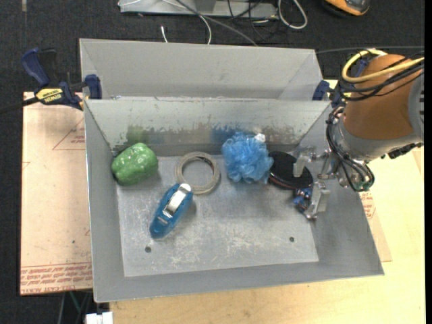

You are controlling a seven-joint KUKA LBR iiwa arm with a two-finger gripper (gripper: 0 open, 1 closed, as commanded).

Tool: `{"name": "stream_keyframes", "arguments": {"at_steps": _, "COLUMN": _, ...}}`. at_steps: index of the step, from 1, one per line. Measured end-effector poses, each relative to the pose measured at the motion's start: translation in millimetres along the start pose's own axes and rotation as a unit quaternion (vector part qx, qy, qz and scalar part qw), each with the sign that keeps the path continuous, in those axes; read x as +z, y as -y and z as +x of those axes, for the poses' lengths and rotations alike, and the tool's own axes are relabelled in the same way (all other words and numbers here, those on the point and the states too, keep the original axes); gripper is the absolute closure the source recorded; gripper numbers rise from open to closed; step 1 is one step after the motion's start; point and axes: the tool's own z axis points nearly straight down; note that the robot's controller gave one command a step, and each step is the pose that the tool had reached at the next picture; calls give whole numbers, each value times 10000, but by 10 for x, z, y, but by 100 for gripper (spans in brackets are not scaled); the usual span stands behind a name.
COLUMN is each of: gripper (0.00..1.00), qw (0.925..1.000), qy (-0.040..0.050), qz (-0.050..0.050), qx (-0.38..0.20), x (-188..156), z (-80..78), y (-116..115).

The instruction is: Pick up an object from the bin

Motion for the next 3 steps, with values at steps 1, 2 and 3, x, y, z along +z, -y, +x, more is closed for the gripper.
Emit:
{"name": "stream_keyframes", "arguments": {"at_steps": 1, "gripper": 0, "qw": 10000, "qy": 38, "qz": 5, "qx": -17, "x": -45, "z": -18, "y": -6}}
{"name": "stream_keyframes", "arguments": {"at_steps": 2, "gripper": 0, "qw": 9984, "qy": 143, "qz": -13, "qx": 555, "x": 993, "z": -601, "y": 173}}
{"name": "stream_keyframes", "arguments": {"at_steps": 3, "gripper": 0, "qw": 9942, "qy": 116, "qz": 1, "qx": 1068, "x": 300, "z": -375, "y": -12}}
